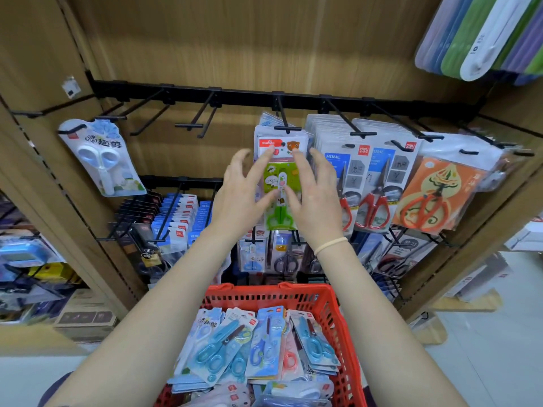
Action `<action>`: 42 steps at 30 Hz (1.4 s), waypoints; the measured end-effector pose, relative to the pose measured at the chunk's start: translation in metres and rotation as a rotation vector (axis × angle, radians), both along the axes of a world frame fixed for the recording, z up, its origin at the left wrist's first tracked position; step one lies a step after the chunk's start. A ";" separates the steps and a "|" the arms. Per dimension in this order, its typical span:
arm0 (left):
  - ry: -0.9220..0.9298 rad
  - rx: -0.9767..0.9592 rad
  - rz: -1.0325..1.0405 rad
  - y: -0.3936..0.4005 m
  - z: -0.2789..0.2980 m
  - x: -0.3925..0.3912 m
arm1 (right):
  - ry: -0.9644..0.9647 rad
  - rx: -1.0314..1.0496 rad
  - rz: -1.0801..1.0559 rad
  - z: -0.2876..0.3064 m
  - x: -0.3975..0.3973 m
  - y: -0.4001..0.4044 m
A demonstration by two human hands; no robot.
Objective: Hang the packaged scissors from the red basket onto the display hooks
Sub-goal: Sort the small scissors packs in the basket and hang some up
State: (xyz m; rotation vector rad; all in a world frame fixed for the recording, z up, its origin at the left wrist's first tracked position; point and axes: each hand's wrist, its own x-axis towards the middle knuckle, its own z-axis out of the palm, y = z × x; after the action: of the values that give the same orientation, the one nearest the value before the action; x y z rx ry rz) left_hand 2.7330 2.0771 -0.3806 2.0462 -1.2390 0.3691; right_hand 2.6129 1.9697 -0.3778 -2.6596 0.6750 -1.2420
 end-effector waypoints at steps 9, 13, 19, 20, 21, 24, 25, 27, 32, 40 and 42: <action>-0.066 0.208 -0.001 -0.021 -0.001 0.037 | 0.221 -0.145 -0.027 -0.011 0.028 -0.029; -0.039 0.240 -0.021 -0.024 0.004 0.043 | 0.254 -0.129 -0.043 -0.010 0.032 -0.033; 0.028 0.058 -0.078 0.007 -0.020 0.028 | 0.043 -0.004 0.044 -0.020 0.018 -0.008; 0.026 0.014 -0.061 0.020 -0.034 0.024 | -0.032 -0.012 0.056 -0.028 0.013 0.000; 0.025 -0.019 -0.035 0.035 -0.050 0.019 | -0.103 -0.037 0.062 -0.038 0.008 0.010; 0.109 0.011 0.079 0.094 -0.119 0.009 | -0.133 0.010 0.117 -0.084 0.000 0.042; 0.159 0.064 0.128 0.118 -0.147 0.007 | -0.061 0.085 0.158 -0.103 -0.002 0.052; 0.280 0.195 0.225 0.167 -0.203 0.002 | 0.198 0.294 0.225 -0.146 -0.003 0.071; 0.581 0.387 0.324 0.249 -0.287 -0.026 | 0.712 0.741 0.227 -0.252 -0.001 0.108; 0.699 0.335 0.302 0.252 -0.294 -0.030 | 0.931 0.928 0.031 -0.329 0.003 0.143; 0.715 0.314 0.301 0.252 -0.295 -0.030 | 0.931 0.902 0.062 -0.328 0.007 0.142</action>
State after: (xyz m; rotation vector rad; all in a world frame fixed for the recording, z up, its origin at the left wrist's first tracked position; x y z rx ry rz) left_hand 2.7029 2.3295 -0.6751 2.3243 -0.5739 -0.4288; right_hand 2.6201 2.1120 -0.7059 -2.2411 0.9225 0.3912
